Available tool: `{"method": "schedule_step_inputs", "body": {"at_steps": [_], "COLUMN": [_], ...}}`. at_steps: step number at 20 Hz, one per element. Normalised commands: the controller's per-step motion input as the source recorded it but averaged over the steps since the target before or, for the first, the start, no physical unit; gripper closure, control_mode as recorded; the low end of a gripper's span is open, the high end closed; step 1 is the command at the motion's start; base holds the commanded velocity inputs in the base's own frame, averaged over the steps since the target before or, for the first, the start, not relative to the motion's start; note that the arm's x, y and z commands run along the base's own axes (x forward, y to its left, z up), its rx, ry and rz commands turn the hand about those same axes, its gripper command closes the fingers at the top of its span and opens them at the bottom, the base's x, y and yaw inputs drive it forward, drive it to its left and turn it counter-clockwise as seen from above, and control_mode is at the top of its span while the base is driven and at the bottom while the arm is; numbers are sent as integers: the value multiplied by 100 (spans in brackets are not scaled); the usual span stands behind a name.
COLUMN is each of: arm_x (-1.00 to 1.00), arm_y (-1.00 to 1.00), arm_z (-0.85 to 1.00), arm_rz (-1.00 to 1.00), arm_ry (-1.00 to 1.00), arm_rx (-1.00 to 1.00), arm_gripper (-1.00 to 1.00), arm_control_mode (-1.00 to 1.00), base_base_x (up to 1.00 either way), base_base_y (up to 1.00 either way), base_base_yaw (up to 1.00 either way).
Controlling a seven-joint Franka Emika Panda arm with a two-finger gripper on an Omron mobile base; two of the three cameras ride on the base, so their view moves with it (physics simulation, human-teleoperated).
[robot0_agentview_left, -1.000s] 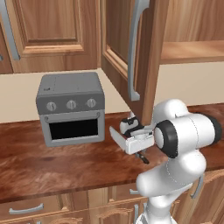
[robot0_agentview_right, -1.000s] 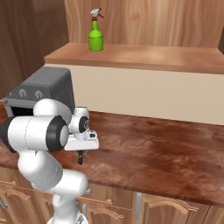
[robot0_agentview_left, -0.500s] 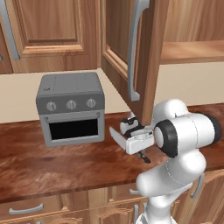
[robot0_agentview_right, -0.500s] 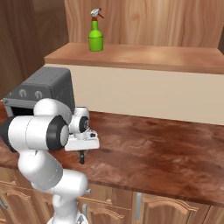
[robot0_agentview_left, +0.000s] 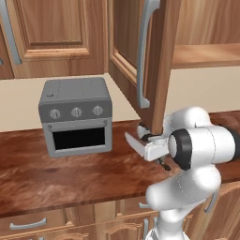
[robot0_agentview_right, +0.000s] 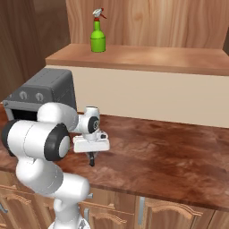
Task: Move the cutting board and knife to the sink. Then move spray from the cabinet to the counter.
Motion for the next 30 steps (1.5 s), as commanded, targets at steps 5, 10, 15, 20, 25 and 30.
{"method": "schedule_step_inputs", "body": {"at_steps": [5,10,15,20,25,30], "arm_x": [-23,-22,-59,-85,-68,-62], "arm_y": [-63,-59,-40,-20,-2,8], "arm_z": [50,57,67,70,86,87], "arm_rz": [0,0,0,0,-3,-10], "arm_ry": [0,0,0,0,1,2], "arm_rx": [0,0,0,0,0,0], "arm_gripper": [100,100,100,100,100,100], "arm_control_mode": [-100,-100,-100,-100,-100,-100], "base_base_x": [0,0,0,0,0,0], "base_base_y": [0,0,0,0,0,0], "base_base_yaw": [0,0,0,0,0,0]}}
